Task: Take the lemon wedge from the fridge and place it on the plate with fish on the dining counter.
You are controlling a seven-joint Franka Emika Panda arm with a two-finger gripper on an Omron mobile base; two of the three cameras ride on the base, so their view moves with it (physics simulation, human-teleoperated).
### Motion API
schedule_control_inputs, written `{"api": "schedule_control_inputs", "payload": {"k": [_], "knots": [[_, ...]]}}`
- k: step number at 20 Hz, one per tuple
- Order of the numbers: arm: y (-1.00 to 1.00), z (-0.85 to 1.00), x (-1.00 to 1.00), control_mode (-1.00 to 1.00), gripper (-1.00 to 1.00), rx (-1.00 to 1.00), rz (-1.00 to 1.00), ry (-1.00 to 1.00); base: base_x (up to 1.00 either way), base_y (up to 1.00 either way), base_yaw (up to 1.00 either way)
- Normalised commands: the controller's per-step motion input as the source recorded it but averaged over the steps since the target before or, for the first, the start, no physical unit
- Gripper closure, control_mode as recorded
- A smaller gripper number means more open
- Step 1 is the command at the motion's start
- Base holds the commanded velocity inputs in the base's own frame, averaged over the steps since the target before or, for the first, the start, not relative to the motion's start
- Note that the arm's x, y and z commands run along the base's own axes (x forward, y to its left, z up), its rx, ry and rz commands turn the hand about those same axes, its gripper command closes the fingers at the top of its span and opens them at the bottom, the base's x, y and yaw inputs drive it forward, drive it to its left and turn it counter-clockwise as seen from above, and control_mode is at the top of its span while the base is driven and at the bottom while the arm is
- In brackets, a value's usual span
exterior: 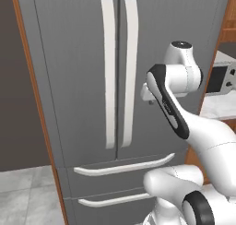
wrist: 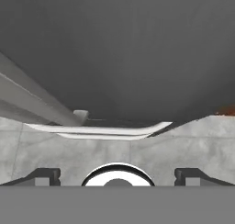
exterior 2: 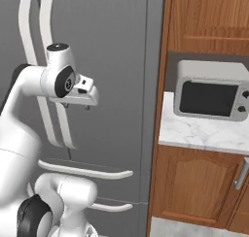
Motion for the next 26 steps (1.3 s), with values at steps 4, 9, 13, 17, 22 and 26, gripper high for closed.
{"api": "schedule_control_inputs", "payload": {"k": [4,9,13,17,22,26], "knots": [[0.00,0.00,0.00,1.00,-1.00,0.00,0.00,0.00,-0.64,0.34,0.00],[0.00,0.00,0.00,1.00,-1.00,0.00,0.00,0.00,-0.52,0.43,0.00],[0.00,0.00,0.00,1.00,-1.00,0.00,0.00,0.00,-0.27,0.40,0.00],[0.00,0.00,0.00,1.00,-1.00,0.00,0.00,0.00,-0.03,0.35,0.00],[0.00,0.00,0.00,1.00,-1.00,0.00,0.00,0.00,0.00,0.28,0.00],[0.00,0.00,0.00,-1.00,-1.00,0.00,0.00,0.00,0.00,0.03,0.00]]}}
